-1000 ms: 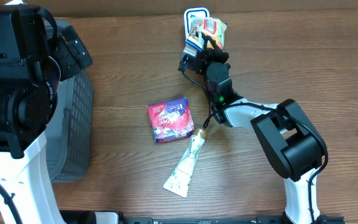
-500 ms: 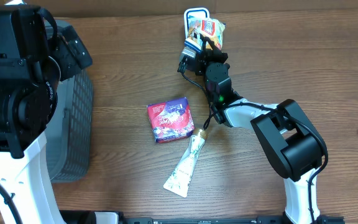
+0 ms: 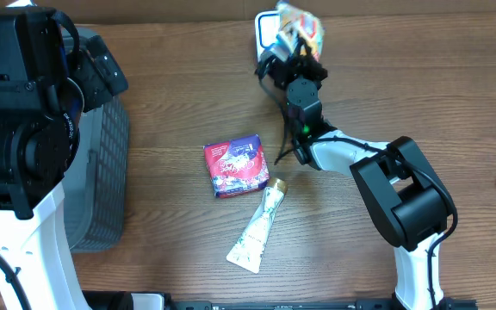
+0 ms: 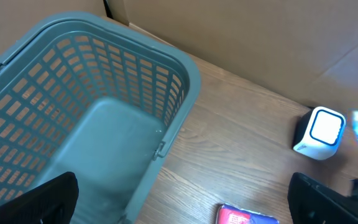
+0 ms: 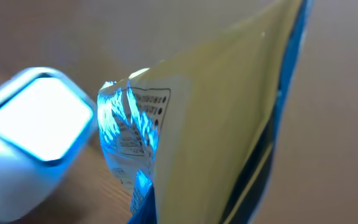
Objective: Scan the item barcode
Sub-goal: 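Carry the yellow bag right and drop it at the table edge, then reach the right gripper to the white Pantene tube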
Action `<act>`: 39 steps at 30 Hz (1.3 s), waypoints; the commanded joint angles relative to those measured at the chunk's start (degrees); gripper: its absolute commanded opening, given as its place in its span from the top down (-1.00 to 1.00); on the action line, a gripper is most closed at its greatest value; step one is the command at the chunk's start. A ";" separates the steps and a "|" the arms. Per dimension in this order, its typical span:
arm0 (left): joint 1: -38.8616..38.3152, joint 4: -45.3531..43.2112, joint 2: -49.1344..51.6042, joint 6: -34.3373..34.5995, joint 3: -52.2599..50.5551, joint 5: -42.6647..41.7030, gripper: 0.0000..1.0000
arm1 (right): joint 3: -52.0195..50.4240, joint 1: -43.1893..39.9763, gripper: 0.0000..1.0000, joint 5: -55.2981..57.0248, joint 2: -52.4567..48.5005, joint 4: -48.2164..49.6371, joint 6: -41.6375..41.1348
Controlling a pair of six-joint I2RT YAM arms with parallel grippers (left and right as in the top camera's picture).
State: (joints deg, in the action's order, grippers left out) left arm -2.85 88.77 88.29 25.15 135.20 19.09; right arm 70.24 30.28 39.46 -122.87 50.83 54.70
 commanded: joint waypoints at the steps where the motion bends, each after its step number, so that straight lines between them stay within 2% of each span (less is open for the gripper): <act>1: 0.26 -0.09 0.33 0.61 0.28 0.79 -0.99 | 1.99 1.16 0.93 19.71 6.47 0.83 -7.17; 6: 0.26 -0.09 0.33 0.61 0.28 0.79 -1.00 | 1.95 -1.99 0.93 40.70 10.29 -1.07 -7.15; 9: 0.26 -0.09 0.33 0.61 0.28 0.79 -1.00 | 1.84 -7.39 0.93 47.80 10.38 -1.16 -5.99; 15: 0.26 -0.09 0.33 0.61 0.28 0.79 -1.00 | 0.94 -21.79 0.93 50.60 10.38 -2.32 -4.79; 20: 0.26 -0.09 0.33 0.61 0.28 0.79 -1.00 | -0.59 -34.10 0.93 47.60 10.36 -4.44 -6.71; 24: 0.26 -0.09 0.33 0.61 0.28 0.79 -1.00 | -2.45 -43.87 0.92 44.37 10.34 -13.70 -16.24; 27: 0.26 -0.09 0.33 0.61 0.28 0.79 -1.00 | -3.52 -49.42 0.93 40.81 10.34 -30.60 -32.81; 30: 0.26 -0.09 0.33 0.61 0.28 0.79 -1.00 | -3.76 -52.87 0.92 25.66 10.34 -56.00 -50.49; 32: 0.26 -0.09 0.33 0.61 0.28 0.79 -1.00 | -3.76 -54.95 0.93 12.31 10.34 -65.37 -59.01; 33: 0.26 -0.09 0.33 0.61 0.28 0.79 -1.00 | -3.76 -55.89 0.90 7.69 10.34 -66.99 -62.07; 34: 0.26 -0.09 0.33 0.61 0.28 0.79 -1.00 | -3.74 -56.78 0.81 4.24 10.38 -67.63 -64.70; 35: 0.26 -0.09 0.33 0.61 0.28 0.79 -1.00 | -3.45 -57.42 0.61 1.51 10.58 -68.06 -65.92; 36: 0.26 -0.09 0.33 0.61 0.28 0.79 -1.00 | -2.75 -57.72 0.10 0.20 10.95 -68.94 -65.88; 37: 0.26 -0.09 0.33 0.61 0.28 0.79 -1.00 | -2.08 -57.72 -0.30 0.31 11.37 -69.61 -65.83; 38: 0.26 -0.09 0.33 0.61 0.28 0.79 -1.00 | -1.27 -57.72 -1.00 0.85 12.04 -70.27 -65.37; 39: 0.26 -0.09 0.33 0.61 0.28 0.79 -1.00 | 0.02 -57.68 -1.00 1.64 13.29 -71.32 -64.70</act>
State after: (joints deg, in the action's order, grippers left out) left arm -2.85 88.77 88.29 25.15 135.20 19.11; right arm 66.50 -27.40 47.88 -113.82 -19.79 -3.49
